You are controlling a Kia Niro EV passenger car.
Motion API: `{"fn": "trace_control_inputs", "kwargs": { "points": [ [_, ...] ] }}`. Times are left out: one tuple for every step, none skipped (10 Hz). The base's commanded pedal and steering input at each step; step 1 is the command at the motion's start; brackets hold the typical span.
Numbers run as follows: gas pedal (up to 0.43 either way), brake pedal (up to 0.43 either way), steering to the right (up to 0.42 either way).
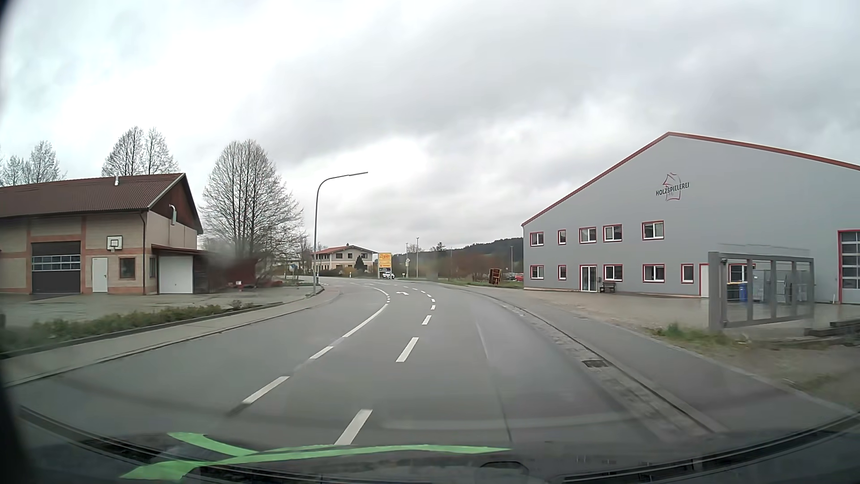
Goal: Follow the waypoints while adhering to traffic rules and regulations
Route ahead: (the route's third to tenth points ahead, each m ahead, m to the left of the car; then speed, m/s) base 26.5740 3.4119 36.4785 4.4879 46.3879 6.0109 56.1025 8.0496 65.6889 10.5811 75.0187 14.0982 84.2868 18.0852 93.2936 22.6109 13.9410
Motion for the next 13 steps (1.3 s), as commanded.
{"fn": "trace_control_inputs", "kwargs": {
  "points": [
    [0.087,0.000,0.002],
    [0.079,0.000,0.000],
    [0.079,0.000,-0.001],
    [0.059,0.000,-0.006],
    [0.059,0.000,-0.010],
    [0.059,0.000,-0.014],
    [0.059,0.000,-0.015],
    [0.059,0.000,-0.015],
    [0.059,0.000,-0.016],
    [0.059,0.000,-0.019],
    [0.059,0.000,-0.025],
    [0.059,0.000,-0.026],
    [0.059,0.000,-0.026]
  ]
}}
